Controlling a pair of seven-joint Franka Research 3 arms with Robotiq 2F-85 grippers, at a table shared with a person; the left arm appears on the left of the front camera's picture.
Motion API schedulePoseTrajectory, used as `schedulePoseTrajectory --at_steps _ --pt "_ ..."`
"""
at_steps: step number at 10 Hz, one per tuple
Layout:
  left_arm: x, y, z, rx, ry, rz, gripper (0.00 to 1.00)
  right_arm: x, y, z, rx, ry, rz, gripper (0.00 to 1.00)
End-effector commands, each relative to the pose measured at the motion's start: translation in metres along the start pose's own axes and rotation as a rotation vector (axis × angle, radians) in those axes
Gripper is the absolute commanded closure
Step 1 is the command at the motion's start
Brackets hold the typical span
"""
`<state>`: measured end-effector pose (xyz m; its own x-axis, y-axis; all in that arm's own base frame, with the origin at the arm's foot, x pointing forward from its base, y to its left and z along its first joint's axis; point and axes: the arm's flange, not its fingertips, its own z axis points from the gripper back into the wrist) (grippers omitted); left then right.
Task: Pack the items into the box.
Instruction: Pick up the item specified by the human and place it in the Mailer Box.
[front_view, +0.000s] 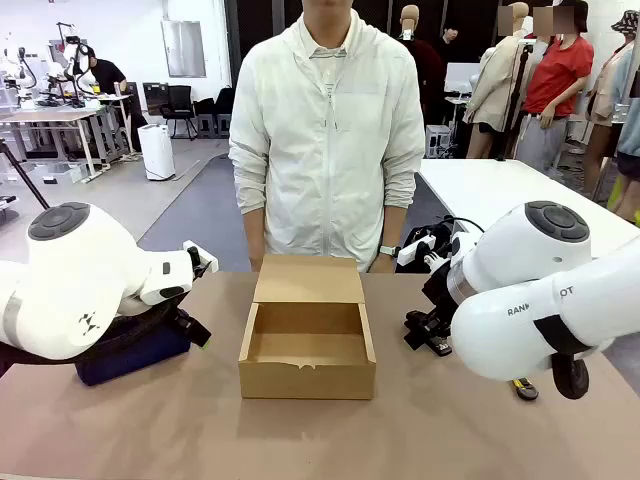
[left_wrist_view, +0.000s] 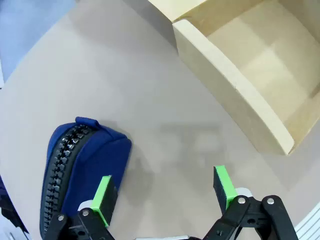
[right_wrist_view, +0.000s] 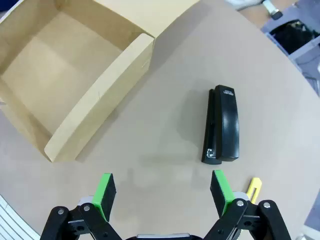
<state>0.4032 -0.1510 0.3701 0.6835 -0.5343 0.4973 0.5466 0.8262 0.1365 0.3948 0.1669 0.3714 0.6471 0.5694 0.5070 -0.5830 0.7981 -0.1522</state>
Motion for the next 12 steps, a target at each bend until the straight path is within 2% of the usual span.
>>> schedulePoseTrajectory --at_steps 1,12 --pt "0.0001 0.0 0.0003 0.0 -0.001 0.0 0.0 0.0 0.0 0.0 0.0 0.0 0.0 0.0" --pt "0.0001 0.0 0.0003 0.0 -0.001 0.0 0.0 0.0 0.0 0.0 0.0 0.0 0.0 0.0"
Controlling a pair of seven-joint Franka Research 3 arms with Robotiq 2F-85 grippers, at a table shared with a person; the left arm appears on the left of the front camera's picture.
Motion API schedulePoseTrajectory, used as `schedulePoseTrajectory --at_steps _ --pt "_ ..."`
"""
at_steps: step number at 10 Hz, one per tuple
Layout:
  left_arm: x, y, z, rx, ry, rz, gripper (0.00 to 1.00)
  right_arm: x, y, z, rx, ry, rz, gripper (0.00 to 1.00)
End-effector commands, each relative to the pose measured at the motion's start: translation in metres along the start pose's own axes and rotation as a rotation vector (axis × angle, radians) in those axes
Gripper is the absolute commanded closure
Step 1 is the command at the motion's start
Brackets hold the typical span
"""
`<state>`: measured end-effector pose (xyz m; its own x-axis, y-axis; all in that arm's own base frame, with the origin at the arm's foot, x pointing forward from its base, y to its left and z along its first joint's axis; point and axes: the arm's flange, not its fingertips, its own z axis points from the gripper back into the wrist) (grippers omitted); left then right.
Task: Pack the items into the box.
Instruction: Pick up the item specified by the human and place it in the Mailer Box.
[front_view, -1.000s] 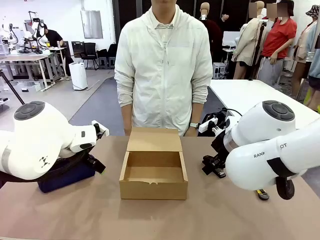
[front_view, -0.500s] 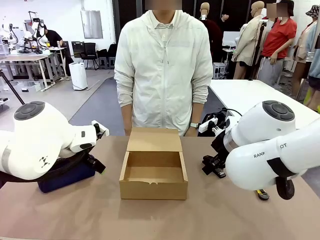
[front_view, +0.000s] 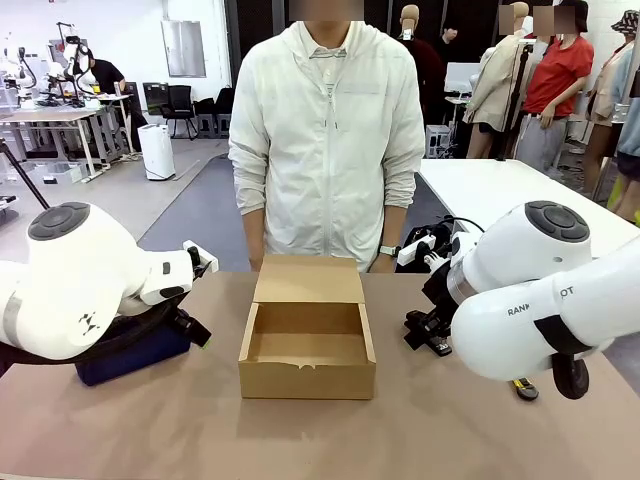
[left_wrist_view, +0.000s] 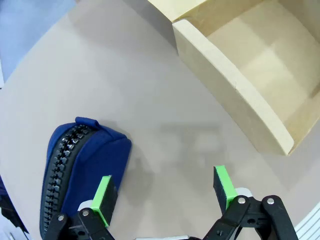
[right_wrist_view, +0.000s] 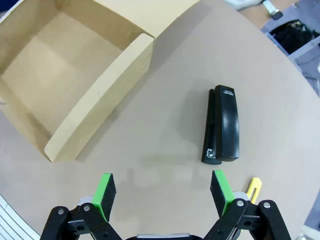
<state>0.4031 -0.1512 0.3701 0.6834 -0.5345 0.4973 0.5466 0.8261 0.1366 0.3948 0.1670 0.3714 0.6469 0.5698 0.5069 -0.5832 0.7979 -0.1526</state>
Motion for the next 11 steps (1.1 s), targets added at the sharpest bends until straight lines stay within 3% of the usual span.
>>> schedulePoseTrajectory --at_steps 1,2,3,4,5,6,7,8,9,11 --pt "0.0 0.0 0.0 0.0 0.0 0.0 0.0 0.01 -0.008 0.011 0.094 0.061 -0.017 0.0" --pt "0.009 0.006 0.034 -0.142 0.153 0.059 0.0 0.021 -0.019 0.037 0.194 0.084 -0.122 0.0" --pt "0.023 0.012 0.075 -0.203 0.206 0.314 0.0 0.034 -0.036 0.078 0.393 0.024 -0.253 0.0" --pt "0.029 0.035 0.115 -0.398 0.169 0.426 0.0 0.04 -0.058 0.124 0.516 0.03 -0.458 0.0" --pt "0.026 0.065 0.153 -0.627 0.127 0.511 0.0 0.035 -0.08 0.161 0.621 -0.017 -0.552 0.0" --pt "0.009 0.094 0.184 -0.74 0.085 0.596 0.0 0.02 -0.109 0.192 0.731 -0.015 -0.701 0.0" --pt "-0.017 0.132 0.213 -0.849 -0.06 0.754 0.0 -0.005 -0.14 0.213 0.802 -0.095 -0.807 0.0" --pt "-0.065 0.179 0.239 -0.965 -0.337 0.926 0.0 -0.043 -0.174 0.224 0.837 -0.165 -0.94 0.0" --pt "-0.109 0.206 0.246 -1.002 -0.496 1.025 0.0 -0.08 -0.203 0.227 0.863 -0.229 -1.065 0.0" --pt "-0.183 0.232 0.242 -1.039 -0.71 1.159 0.0 -0.156 -0.242 0.224 0.902 -0.395 -1.312 0.0"
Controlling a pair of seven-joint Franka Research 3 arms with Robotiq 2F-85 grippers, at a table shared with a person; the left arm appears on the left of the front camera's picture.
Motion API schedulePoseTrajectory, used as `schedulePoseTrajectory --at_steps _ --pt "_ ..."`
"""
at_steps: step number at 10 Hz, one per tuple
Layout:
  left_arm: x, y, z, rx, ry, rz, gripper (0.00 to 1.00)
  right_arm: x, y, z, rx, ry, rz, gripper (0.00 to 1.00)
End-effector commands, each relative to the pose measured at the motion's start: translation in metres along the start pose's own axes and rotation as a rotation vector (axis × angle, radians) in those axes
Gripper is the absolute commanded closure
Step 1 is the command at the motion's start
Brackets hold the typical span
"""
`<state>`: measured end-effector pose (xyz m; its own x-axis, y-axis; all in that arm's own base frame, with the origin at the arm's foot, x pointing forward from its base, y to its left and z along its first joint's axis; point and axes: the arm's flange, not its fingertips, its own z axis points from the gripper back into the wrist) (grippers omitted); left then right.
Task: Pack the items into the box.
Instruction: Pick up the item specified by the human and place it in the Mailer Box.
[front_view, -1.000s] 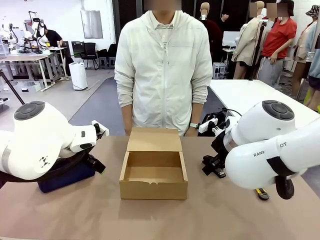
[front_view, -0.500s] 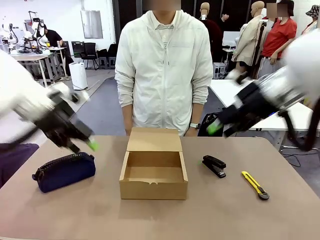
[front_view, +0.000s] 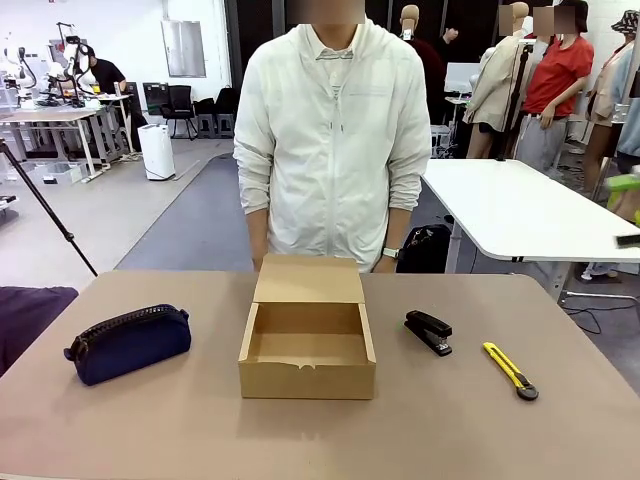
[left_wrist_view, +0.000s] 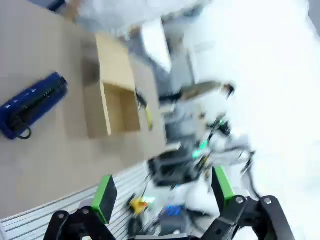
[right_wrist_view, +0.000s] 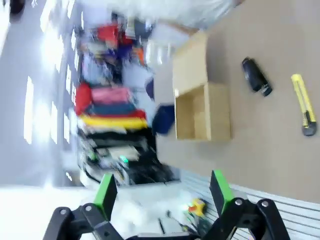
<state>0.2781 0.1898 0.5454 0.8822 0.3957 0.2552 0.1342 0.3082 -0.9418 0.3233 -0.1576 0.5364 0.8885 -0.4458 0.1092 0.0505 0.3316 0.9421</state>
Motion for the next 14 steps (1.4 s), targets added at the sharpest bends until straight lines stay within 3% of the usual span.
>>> schedulePoseTrajectory --at_steps 1,2,3,14 --pt "-0.007 0.036 -0.013 -0.284 -0.361 0.069 0.0 0.001 -0.04 0.009 0.132 -0.163 -0.115 0.0" --pt "-0.004 0.038 -0.022 -0.202 -0.384 0.075 0.0 -0.004 -0.055 0.006 0.096 -0.204 -0.125 0.0" --pt "-0.007 0.029 0.019 -0.09 -0.139 0.075 0.0 0.002 -0.034 0.023 0.052 -0.097 -0.101 0.0" --pt "-0.006 0.03 0.017 -0.09 -0.15 0.094 0.0 0.002 -0.034 0.023 0.052 -0.097 -0.101 0.0"
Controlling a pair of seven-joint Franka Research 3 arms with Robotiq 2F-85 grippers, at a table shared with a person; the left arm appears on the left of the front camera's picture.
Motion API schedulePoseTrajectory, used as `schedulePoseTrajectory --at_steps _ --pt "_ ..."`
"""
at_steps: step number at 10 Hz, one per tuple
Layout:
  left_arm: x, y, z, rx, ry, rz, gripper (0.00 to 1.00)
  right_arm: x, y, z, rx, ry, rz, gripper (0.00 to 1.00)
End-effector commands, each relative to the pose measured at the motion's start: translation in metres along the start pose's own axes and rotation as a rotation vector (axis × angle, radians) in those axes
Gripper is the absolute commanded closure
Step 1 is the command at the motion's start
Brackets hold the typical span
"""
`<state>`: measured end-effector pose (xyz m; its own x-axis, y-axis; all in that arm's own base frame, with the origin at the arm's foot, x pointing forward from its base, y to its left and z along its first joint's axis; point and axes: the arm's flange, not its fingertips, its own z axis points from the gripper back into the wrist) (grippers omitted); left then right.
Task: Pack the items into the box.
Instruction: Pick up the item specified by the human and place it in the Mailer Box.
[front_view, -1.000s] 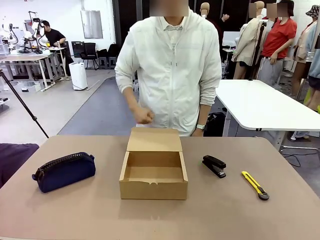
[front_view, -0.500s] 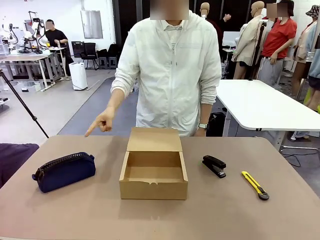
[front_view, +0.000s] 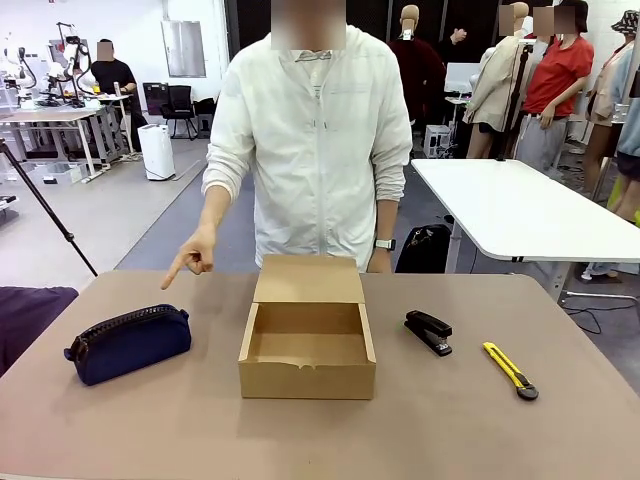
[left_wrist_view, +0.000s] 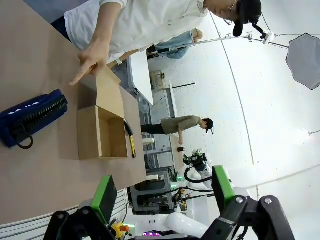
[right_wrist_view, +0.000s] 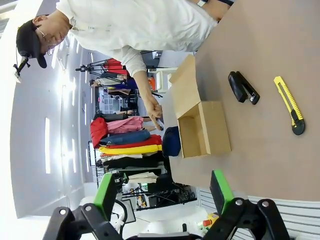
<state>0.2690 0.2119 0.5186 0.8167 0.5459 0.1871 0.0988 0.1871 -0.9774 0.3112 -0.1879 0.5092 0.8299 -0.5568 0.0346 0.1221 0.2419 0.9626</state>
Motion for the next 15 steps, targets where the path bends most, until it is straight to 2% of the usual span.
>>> schedulePoseTrajectory --at_steps 1,2,3,4,5,6,7,9,10,11,13,14,15 --pt "0.011 -0.009 -0.017 0.078 0.123 -0.043 0.0 0.002 0.002 0.001 0.009 0.002 0.007 0.0" --pt "0.025 -0.019 -0.045 0.153 0.261 -0.135 0.0 0.002 0.002 0.001 0.009 0.002 0.007 0.0" --pt "0.042 -0.025 -0.082 0.299 0.433 -0.189 0.0 0.002 0.002 0.001 0.009 0.002 0.007 0.0" --pt "0.052 -0.024 -0.123 0.426 0.54 -0.166 0.0 0.002 0.002 0.001 0.009 0.002 0.007 0.0" --pt "0.057 -0.02 -0.165 0.591 0.601 -0.131 0.0 0.002 0.002 0.001 0.009 0.002 0.007 0.0" --pt "0.061 -0.018 -0.193 0.768 0.557 -0.132 0.0 0.002 0.002 0.001 0.009 0.002 0.007 0.0" --pt "0.064 -0.016 -0.217 0.906 0.536 -0.186 0.0 0.002 0.002 0.001 0.009 0.002 0.007 0.0" --pt "0.061 -0.002 -0.249 1.171 0.647 -0.353 0.0 0.002 0.002 0.001 0.009 0.002 0.007 0.0" --pt "0.053 -0.001 -0.253 1.133 0.651 -0.452 0.0 0.002 0.002 0.001 0.009 0.002 0.007 0.0" --pt "0.063 -0.007 -0.252 1.038 0.58 -0.298 0.0 0.002 0.002 0.001 0.009 0.002 0.007 0.0" --pt "0.063 -0.007 -0.252 1.038 0.58 -0.298 0.0 0.002 0.002 0.001 0.009 0.002 0.007 0.0" --pt "0.061 -0.002 -0.258 1.102 0.618 -0.352 0.0 0.002 0.002 0.001 0.009 0.002 0.007 0.0" --pt "0.059 -0.007 -0.27 1.04 0.761 -0.723 0.0 0.002 0.002 0.001 0.009 0.002 0.007 0.0"
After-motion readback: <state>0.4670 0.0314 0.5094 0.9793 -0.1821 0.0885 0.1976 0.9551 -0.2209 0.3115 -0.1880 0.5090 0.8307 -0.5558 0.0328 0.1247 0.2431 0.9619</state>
